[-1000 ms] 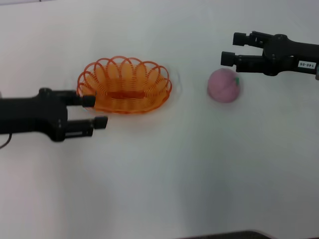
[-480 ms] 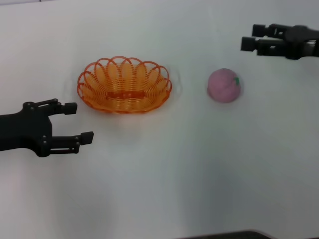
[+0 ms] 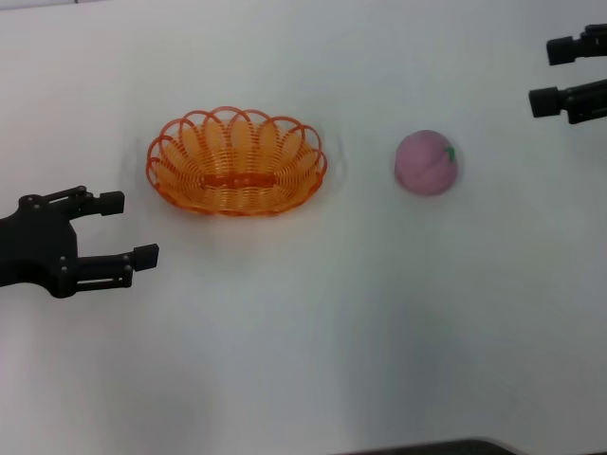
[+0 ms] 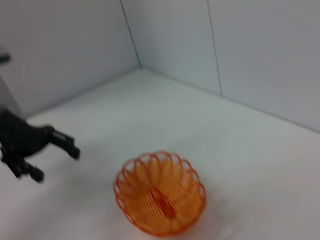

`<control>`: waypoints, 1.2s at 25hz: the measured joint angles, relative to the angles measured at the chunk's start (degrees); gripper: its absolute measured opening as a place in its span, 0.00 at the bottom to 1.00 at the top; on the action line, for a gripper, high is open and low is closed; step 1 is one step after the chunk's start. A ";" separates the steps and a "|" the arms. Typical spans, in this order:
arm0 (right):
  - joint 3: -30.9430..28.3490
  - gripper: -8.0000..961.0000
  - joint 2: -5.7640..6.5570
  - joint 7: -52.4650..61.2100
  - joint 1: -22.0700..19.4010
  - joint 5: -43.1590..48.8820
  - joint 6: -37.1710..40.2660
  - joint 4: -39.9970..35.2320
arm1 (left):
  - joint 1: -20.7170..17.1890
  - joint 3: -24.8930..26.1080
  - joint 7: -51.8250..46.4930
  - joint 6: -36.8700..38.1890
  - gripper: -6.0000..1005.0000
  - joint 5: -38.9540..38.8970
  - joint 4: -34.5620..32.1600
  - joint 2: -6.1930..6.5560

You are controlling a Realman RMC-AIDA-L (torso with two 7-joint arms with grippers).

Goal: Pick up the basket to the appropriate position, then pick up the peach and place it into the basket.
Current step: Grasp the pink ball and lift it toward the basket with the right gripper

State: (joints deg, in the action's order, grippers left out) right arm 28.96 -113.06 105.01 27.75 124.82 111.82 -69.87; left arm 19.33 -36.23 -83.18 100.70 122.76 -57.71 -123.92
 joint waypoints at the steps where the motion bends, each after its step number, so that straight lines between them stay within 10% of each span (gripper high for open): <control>1: 0.40 0.90 -0.08 0.46 0.18 1.37 0.23 -1.85 | 0.00 0.01 -0.10 0.11 0.87 -0.03 0.00 0.00; 9: 3.74 0.90 -0.90 3.25 3.01 12.35 -1.81 -4.25 | 0.31 0.02 -0.91 0.22 0.87 -0.12 -0.04 0.00; 21: 13.38 0.89 -6.29 4.59 4.66 20.40 -15.48 -2.18 | 0.71 0.01 -1.19 0.29 0.87 -0.16 0.46 0.00; 30: 19.38 0.89 -6.32 4.31 7.37 20.86 -26.44 10.33 | 0.55 0.01 -1.19 0.29 0.87 -0.16 0.64 -0.09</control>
State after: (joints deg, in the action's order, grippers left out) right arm 48.34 -119.37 109.33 35.12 145.68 85.38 -59.54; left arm 19.88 -36.22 -84.38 100.98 122.60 -57.06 -124.01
